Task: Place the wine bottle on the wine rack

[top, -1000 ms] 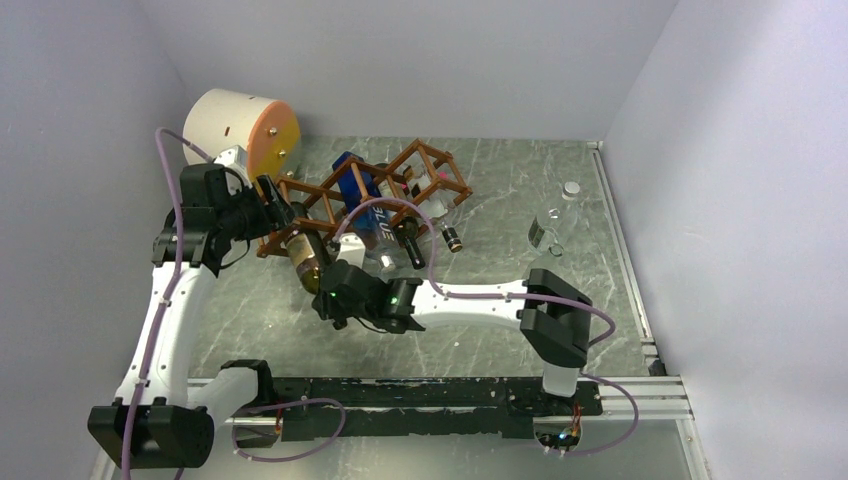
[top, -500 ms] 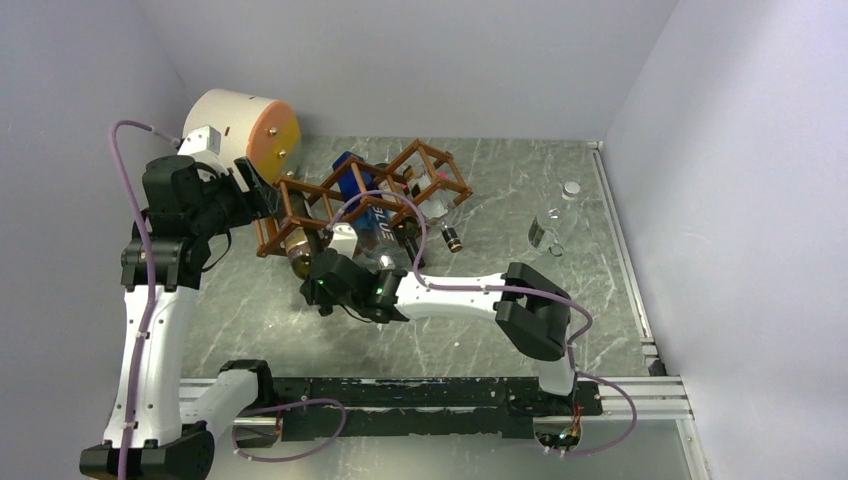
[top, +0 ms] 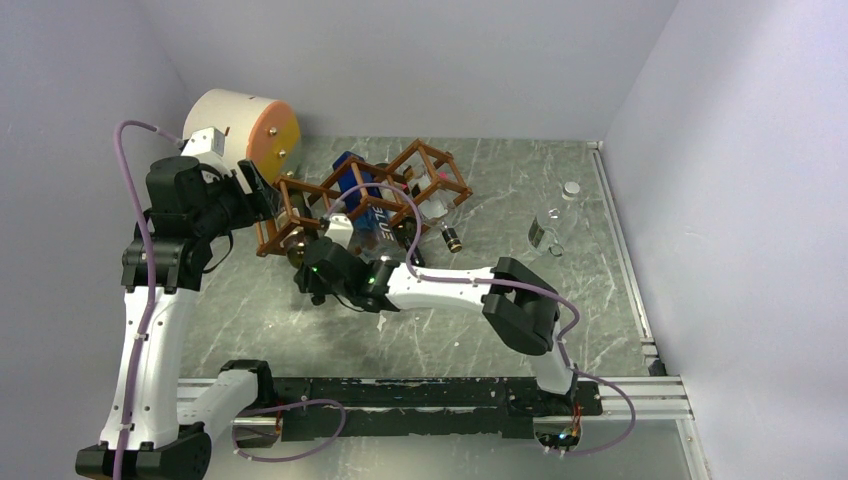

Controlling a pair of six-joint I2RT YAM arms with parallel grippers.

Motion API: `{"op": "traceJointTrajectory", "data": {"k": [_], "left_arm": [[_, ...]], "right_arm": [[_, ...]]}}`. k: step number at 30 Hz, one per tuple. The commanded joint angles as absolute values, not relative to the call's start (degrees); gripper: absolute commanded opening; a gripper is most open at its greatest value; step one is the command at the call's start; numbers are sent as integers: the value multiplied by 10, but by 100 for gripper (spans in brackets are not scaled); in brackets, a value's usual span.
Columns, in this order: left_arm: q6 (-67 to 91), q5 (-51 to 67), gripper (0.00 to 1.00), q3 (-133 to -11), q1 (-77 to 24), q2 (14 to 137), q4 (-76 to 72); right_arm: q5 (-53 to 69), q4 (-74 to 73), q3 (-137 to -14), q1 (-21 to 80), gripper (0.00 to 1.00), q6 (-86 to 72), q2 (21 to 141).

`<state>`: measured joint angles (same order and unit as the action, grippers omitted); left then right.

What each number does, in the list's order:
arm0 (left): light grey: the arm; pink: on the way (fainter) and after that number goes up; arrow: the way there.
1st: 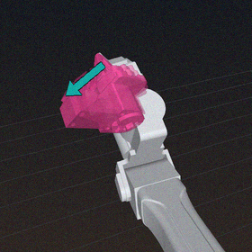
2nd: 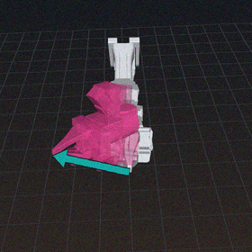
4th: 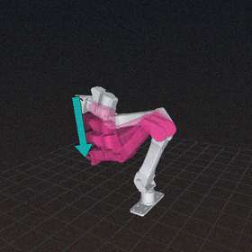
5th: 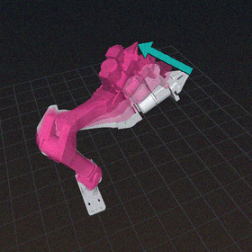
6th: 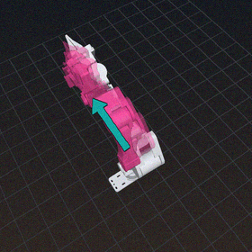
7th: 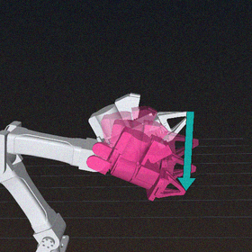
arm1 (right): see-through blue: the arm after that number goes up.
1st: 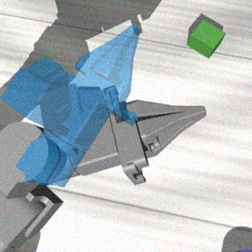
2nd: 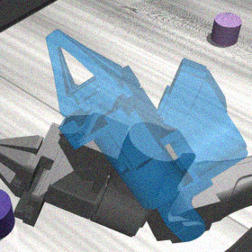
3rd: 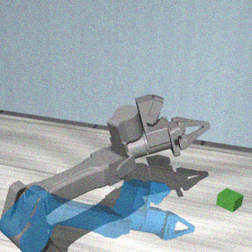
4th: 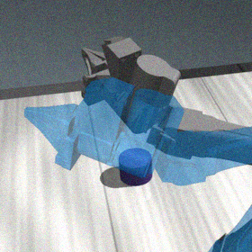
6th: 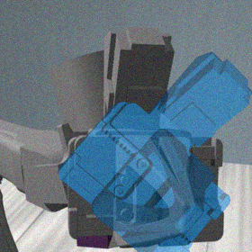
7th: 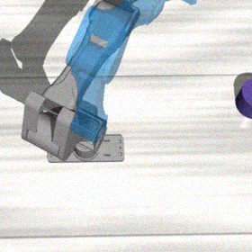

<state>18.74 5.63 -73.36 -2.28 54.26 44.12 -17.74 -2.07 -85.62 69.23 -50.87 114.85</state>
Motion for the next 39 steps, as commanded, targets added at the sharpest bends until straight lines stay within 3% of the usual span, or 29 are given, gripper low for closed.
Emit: {"op": "traceJointTrajectory", "data": {"k": [1, 13, 29, 39], "left_arm": [[180, 53, 77, -746, -27, 540, 446], [179, 60, 77, -743, -28, 540, 445], [178, 67, 77, -742, -29, 539, 441], [178, 71, 78, -739, -29, 538, 437]], "right_arm": [[-245, 34, -894, 671, 40, -501, 1142], [-228, 31, -899, 660, 49, -490, 1150], [-196, 47, -830, 660, 56, -436, 1068], [-149, -3, -853, 664, 63, -406, 1102]]}}
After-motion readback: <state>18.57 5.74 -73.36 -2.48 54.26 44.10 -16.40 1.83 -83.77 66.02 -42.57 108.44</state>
